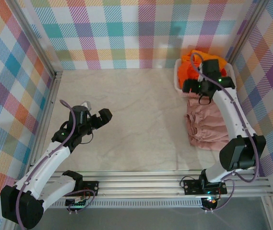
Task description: Fold and stack the shorts
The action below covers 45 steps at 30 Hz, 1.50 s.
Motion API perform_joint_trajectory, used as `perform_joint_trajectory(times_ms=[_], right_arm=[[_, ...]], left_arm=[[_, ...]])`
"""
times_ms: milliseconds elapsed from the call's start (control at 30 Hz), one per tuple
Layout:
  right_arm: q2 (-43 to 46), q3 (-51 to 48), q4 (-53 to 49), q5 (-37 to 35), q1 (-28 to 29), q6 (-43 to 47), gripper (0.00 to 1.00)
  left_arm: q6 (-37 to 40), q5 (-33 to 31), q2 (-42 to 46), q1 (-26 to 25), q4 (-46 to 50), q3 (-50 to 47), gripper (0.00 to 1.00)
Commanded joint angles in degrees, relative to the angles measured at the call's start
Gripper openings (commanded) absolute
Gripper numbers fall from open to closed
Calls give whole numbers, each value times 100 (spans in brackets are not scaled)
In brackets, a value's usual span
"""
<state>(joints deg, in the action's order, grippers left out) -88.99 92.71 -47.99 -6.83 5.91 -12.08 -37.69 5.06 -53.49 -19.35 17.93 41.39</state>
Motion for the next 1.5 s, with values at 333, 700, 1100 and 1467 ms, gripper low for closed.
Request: perform_joint_trajectory(times_ms=[333,700,1100,1467], right_arm=[[-2056,1899,239,-384,-916,-1495,90],[-3290,3046,-264,-698,-1136,-1562,60],[-2088,2183,931,296,-1063,-1848,0],[-1185,2442,2088,762,-576,-1554,0]], left_arm=[[12,100,148,15,98,-31,100],[16,67,85,19,157,-26,100],[-43,25,123,19,193,-43,100],[-87,21,184,11,184,-65,100]])
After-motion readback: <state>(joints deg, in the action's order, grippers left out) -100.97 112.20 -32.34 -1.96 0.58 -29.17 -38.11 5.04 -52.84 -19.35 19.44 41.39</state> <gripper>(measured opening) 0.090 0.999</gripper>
